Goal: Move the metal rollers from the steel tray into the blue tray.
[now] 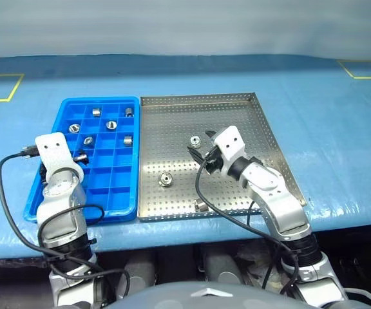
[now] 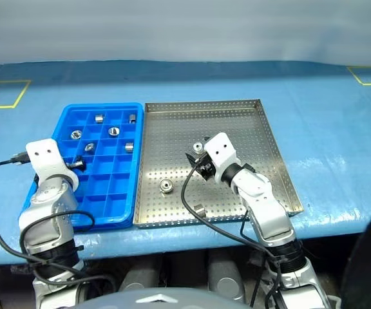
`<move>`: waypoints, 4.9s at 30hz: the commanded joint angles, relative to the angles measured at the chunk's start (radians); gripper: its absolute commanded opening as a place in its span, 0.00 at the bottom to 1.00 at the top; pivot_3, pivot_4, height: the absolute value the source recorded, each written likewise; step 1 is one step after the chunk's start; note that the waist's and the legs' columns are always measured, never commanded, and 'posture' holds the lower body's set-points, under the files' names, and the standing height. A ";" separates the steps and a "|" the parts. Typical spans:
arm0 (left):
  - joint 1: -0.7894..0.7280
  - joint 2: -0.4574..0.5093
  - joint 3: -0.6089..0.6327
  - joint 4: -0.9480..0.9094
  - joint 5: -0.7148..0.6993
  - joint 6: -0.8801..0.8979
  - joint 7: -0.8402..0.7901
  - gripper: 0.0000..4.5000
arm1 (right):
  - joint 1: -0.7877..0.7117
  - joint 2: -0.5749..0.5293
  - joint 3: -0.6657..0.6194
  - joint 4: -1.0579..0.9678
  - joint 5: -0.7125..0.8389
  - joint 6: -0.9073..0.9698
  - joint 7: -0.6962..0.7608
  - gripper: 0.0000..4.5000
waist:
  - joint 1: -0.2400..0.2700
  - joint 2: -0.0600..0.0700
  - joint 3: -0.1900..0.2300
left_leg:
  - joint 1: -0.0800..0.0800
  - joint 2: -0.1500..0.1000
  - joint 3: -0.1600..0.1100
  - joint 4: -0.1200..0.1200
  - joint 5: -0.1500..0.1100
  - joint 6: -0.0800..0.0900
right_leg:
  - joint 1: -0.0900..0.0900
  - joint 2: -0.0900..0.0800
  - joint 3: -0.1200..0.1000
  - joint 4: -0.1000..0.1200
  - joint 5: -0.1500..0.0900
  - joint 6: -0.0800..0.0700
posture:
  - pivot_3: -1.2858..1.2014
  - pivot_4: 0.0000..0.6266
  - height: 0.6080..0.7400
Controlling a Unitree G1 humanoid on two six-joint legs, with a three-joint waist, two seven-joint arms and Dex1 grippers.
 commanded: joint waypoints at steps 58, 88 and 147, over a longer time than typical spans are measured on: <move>-0.049 0.455 -0.665 -0.120 -0.264 0.190 -0.556 0.41 | 0.088 -0.042 -0.068 -0.174 0.033 0.033 -0.031 0.81 | -0.096 0.002 0.000 | 0.001 0.001 0.002 -0.001 -0.001 0.001 | -0.001 0.003 0.004 0.000 -0.001 0.001 | 0.42 0.24 1.00; 0.057 0.238 -0.136 -0.471 -0.049 0.371 -0.146 0.41 | 0.038 -0.045 -0.019 -0.127 0.041 0.031 0.024 0.81 | -0.058 0.001 0.000 | 0.001 0.000 0.002 0.000 -0.001 0.001 | -0.001 0.002 0.004 0.000 0.000 0.001 | 0.47 0.24 1.00; -0.105 0.170 -0.526 0.019 -0.238 0.038 -0.446 0.98 | 0.100 -0.069 -0.082 -0.185 0.001 0.079 -0.039 0.81 | -0.093 -0.001 -0.001 | 0.001 0.000 0.003 0.000 0.000 0.001 | 0.000 0.002 0.004 0.000 0.000 0.000 | 0.40 0.24 1.00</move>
